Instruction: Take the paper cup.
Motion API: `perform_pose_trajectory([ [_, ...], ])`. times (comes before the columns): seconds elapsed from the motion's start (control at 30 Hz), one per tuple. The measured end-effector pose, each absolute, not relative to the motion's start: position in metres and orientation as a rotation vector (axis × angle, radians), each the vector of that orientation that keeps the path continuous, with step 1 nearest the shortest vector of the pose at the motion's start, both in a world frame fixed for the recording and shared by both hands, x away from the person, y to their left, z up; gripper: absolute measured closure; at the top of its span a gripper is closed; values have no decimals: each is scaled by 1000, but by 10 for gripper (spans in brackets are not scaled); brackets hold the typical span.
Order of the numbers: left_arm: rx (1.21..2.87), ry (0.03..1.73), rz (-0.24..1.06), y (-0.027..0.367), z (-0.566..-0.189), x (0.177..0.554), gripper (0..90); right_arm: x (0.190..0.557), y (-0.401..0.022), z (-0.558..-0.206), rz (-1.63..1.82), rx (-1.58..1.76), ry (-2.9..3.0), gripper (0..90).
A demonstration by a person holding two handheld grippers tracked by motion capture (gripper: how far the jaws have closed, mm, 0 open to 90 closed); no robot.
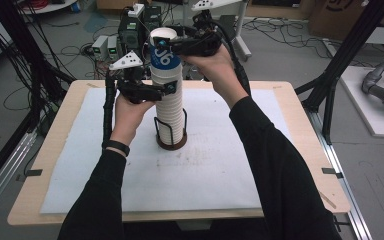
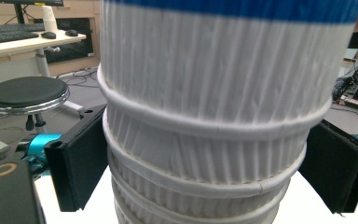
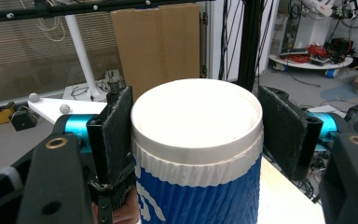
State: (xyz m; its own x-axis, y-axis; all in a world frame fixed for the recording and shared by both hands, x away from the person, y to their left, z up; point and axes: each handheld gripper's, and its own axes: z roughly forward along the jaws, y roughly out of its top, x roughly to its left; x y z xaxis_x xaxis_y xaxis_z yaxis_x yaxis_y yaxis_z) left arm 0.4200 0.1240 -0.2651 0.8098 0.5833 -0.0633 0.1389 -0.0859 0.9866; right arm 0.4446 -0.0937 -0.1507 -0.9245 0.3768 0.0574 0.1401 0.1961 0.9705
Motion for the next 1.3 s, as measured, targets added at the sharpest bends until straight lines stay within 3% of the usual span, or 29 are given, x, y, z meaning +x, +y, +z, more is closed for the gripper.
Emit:
perform_pose_trajectory([
  [0.83, 1642, 578, 405, 123, -265, 420, 109, 418, -109, -87, 1972, 365, 2029, 314],
  [1.3, 1645, 580, 413, 123, -264, 419, 108, 401, -144, -80, 1964, 340, 2003, 314],
])
